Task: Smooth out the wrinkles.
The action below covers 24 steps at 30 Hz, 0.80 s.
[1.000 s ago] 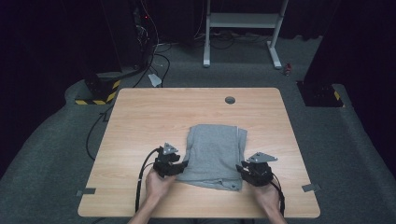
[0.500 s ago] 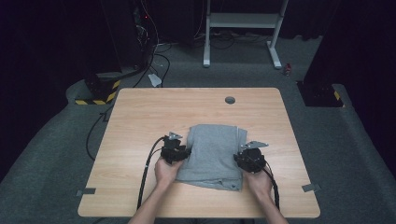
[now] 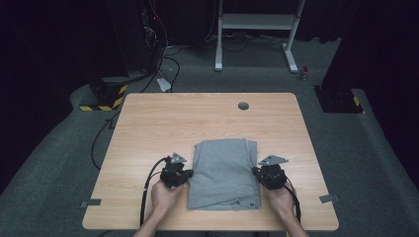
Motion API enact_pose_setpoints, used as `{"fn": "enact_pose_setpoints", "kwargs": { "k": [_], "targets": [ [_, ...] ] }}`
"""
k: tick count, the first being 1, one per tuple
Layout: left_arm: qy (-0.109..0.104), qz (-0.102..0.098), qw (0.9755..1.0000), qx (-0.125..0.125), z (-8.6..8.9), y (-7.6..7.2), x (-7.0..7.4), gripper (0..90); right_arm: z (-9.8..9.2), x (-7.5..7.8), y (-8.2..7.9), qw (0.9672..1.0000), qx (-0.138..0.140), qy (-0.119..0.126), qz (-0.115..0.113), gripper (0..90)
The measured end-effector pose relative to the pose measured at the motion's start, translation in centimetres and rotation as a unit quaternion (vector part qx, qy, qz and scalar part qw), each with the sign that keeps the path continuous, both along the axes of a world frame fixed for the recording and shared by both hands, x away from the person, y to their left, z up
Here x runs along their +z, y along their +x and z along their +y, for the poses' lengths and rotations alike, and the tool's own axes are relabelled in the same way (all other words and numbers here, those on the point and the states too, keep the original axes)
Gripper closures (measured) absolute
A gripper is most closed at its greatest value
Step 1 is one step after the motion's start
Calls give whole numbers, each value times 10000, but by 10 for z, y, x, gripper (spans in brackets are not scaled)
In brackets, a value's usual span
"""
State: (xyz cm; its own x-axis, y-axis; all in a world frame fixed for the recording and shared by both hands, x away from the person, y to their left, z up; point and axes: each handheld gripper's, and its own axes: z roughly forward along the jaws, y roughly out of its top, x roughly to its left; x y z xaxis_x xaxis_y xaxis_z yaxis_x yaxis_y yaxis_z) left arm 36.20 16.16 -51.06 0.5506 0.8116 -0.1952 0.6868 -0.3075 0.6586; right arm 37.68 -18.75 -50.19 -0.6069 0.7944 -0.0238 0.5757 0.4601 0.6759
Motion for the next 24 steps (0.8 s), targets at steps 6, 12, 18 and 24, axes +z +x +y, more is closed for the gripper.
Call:
{"fn": "enact_pose_setpoints", "kwargs": {
  "k": [6,12,18,24],
  "targets": [
    [-249,-304,9989,252,2,15,15,704,8,14,-1,9995,160,227,-164,759],
    [-142,-234,9981,551,-10,57,21,578,19,27,32,9981,-281,506,-210,659],
    [-344,45,9961,813,-8,77,6,577,26,21,58,9963,-621,596,59,658],
    [-370,266,9973,574,-12,82,-3,814,29,19,60,9974,-455,555,113,858]
  ]
}}
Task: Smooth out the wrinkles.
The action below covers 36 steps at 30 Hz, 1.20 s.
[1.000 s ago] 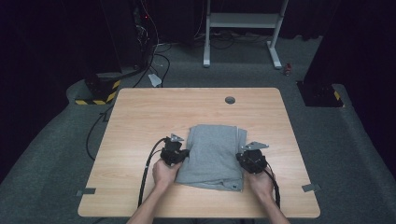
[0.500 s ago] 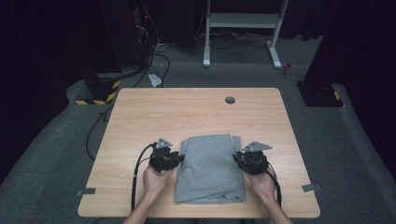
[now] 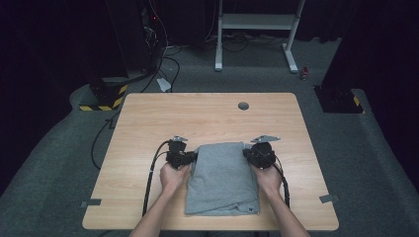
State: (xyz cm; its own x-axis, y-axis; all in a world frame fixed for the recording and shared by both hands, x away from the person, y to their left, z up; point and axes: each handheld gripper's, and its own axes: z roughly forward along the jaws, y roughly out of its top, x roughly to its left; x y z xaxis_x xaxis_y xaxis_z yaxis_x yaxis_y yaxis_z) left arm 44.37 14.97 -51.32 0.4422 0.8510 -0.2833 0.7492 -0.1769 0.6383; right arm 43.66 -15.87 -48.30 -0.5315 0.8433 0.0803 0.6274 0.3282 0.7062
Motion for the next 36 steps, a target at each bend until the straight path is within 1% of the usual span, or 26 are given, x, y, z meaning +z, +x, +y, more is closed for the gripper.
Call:
{"fn": "enact_pose_setpoints", "kwargs": {
  "k": [1,2,3,6,8,10,11,12,14,15,16,17,18,20,21,22,23,24,26,27,29,31,33,34,35,36],
  "targets": [
    [29,33,10000,-27,-1,0,0,855,0,0,0,10000,6,-13,-15,862],
    [95,16,9999,-65,-2,1,0,868,-1,1,-1,10000,23,-15,-32,865],
    [169,-13,9998,-92,-3,0,2,877,-2,1,-1,10000,39,-37,-61,867],
    [241,-114,9996,-126,-1,-3,9,887,-8,4,-3,9999,37,-37,-106,871],
    [341,-178,9991,-161,3,-7,15,889,-12,6,-5,9999,41,-70,-142,873],
    [348,-229,9990,-150,8,-13,20,889,-17,6,-7,9998,58,-110,-177,874],
    [303,-242,9991,-142,10,-16,23,889,-19,5,-8,9998,45,-93,-169,873],
    [306,-270,9991,-149,11,-19,26,889,-21,5,-9,9998,44,-96,-151,872],
    [294,-329,9988,-205,12,-24,30,887,-23,6,-10,9998,140,-90,-81,856],
    [278,-382,9986,-220,11,-25,31,885,-22,6,-10,9998,149,-85,-110,813],
    [241,-434,9985,-226,10,-24,31,881,-22,8,-10,9997,103,-74,-199,752],
    [166,-455,9986,-222,9,-23,31,876,-22,10,-8,9998,51,-6,-213,708],
    [142,-462,9985,-247,8,-21,31,872,-22,12,-5,9997,-5,72,-228,673],
    [116,-425,9987,-264,5,-16,28,870,-18,15,2,9995,-119,189,-231,639],
    [103,-415,9987,-278,3,-14,27,871,-15,15,7,9996,-139,224,-140,626],
    [81,-390,9988,-286,2,-12,26,871,-11,14,12,9997,-140,202,-32,617],
    [65,-416,9987,-284,1,-11,26,873,-8,11,17,9998,-122,154,45,619],
    [51,-436,9986,-285,0,-11,26,876,-5,9,20,9997,-167,144,116,653],
    [51,-462,9986,-266,1,-12,28,881,-2,7,23,9997,-79,139,170,811],
    [104,-488,9984,-257,2,-13,29,883,1,7,22,9999,-84,27,141,833],
    [228,-535,9981,-197,7,-15,33,886,1,11,19,10000,-29,-73,4,855],
    [313,-551,9979,-124,13,-18,38,888,-3,17,15,9997,-52,-168,-160,861],
    [390,-571,9976,-26,19,-18,40,889,-10,20,13,9994,-118,-213,-264,860],
    [422,-561,9975,11,19,-17,40,888,-14,19,13,9993,-162,-203,-279,858],
    [475,-549,9974,27,17,-17,38,887,-15,17,14,9994,-188,-206,-220,849],
    [485,-597,9970,50,14,-16,37,880,-16,12,16,9994,-221,-232,-135,823]
  ]
}}
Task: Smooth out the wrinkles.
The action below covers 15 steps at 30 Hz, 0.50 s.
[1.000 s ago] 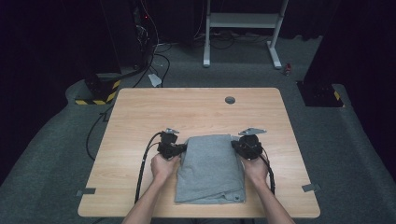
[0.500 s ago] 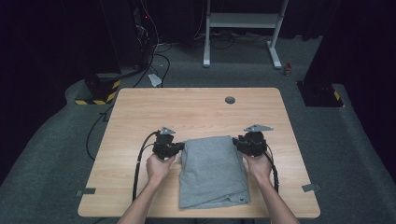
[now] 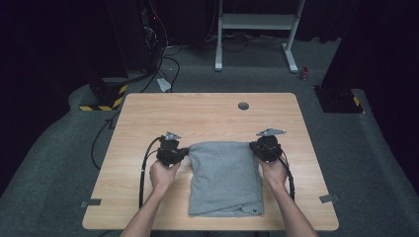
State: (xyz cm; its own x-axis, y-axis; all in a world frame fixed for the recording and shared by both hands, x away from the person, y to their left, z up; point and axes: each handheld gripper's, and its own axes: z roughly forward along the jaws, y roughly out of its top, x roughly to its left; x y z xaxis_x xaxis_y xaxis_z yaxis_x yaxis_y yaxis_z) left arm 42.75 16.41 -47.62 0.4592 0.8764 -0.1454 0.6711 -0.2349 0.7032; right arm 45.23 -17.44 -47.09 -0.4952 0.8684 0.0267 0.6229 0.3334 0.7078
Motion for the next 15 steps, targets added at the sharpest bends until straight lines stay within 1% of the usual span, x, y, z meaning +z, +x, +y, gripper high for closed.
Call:
{"fn": "enact_pose_setpoints", "kwargs": {
  "k": [1,2,3,4,5,7,8,9,10,11,13,15],
  "targets": [
    [8,-81,10000,54,-3,0,0,861,1,-4,0,10000,-50,-64,-5,783],
    [-50,-190,9998,102,-5,-2,1,796,1,-5,-1,9999,-124,-66,-74,727],
    [-149,-259,9995,61,-7,-4,4,707,1,-5,-5,9997,-185,9,-128,687],
    [-243,-374,9990,-27,-10,-8,6,658,0,-4,-9,9996,-191,95,-198,658],
    [-316,-486,9982,-117,-13,-13,9,608,0,-2,-15,9994,-170,128,-278,642],
    [-408,-659,9962,-402,-21,-25,12,565,0,2,-29,9989,-23,195,-437,626],
    [-408,-681,9952,-564,-27,-30,12,557,0,2,-36,9986,99,233,-464,619],
    [-337,-695,9943,-732,-33,-35,10,554,2,1,-43,9985,194,248,-446,614],
    [-252,-636,9938,-876,-41,-39,5,553,3,-2,-49,9985,262,229,-413,612],
    [-198,-577,9937,-938,-45,-40,2,553,4,-7,-54,9988,309,155,-360,607],
    [-117,-422,9939,-1014,-54,-39,-8,553,5,-15,-58,9992,309,163,-196,599],
    [-62,-284,9946,-1000,-59,-33,-17,557,5,-24,-59,9995,275,130,-55,592]
  ]
}}
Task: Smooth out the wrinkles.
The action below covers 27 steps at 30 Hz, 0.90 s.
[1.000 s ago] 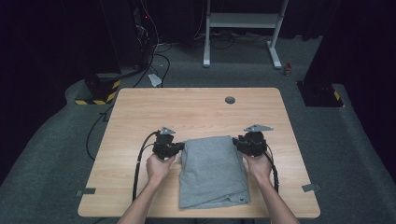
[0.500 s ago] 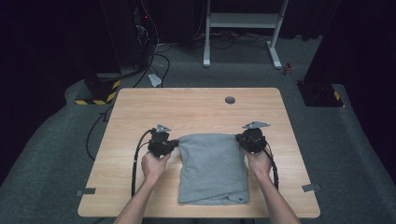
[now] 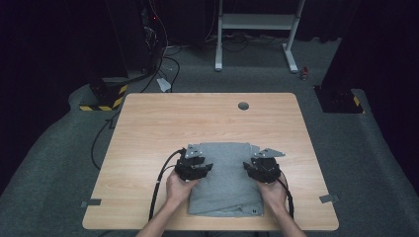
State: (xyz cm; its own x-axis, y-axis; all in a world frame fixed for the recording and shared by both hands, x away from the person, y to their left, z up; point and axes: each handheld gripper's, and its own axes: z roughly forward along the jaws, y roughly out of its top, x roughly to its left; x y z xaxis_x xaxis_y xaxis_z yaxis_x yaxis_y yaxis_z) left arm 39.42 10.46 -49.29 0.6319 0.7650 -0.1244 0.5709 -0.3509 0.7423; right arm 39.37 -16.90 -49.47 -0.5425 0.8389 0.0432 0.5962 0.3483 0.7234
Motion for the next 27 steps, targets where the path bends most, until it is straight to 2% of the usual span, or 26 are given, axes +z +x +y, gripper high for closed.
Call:
{"fn": "enact_pose_setpoints", "kwargs": {
  "k": [3,4,7,8,10,12,14,17,19,22,25,27],
  "targets": [
    [86,-17,9998,162,-3,13,-7,566,2,-5,9,10000,-60,49,46,596],
    [123,-33,9997,225,-3,17,-7,567,5,-6,16,9999,-104,-9,51,597],
    [399,-74,9979,512,-2,35,-4,552,14,-6,37,9998,-136,-121,30,590],
    [367,-11,9973,641,1,41,-2,535,18,-6,44,9998,-152,-114,29,584],
    [192,-29,9972,719,8,42,3,524,23,-2,52,9997,-202,-116,30,575],
    [97,-61,9981,612,13,32,5,511,24,5,49,9999,-122,12,-49,563],
    [145,-132,9987,469,16,16,5,510,21,7,36,9998,16,75,-167,557],
    [154,-110,9995,258,20,-7,-2,507,9,2,12,9998,100,76,-135,545],
    [248,-61,9995,184,20,-16,-9,506,1,-6,1,9999,102,99,-52,543],
    [281,-10,9994,190,18,-15,-16,502,-1,-16,-2,9999,105,-123,-43,540],
    [273,38,9992,297,16,-4,-19,502,3,-20,7,10000,50,-73,15,542],
    [398,97,9984,381,15,7,-20,502,10,-21,13,10000,22,-83,16,549]
  ]
}}
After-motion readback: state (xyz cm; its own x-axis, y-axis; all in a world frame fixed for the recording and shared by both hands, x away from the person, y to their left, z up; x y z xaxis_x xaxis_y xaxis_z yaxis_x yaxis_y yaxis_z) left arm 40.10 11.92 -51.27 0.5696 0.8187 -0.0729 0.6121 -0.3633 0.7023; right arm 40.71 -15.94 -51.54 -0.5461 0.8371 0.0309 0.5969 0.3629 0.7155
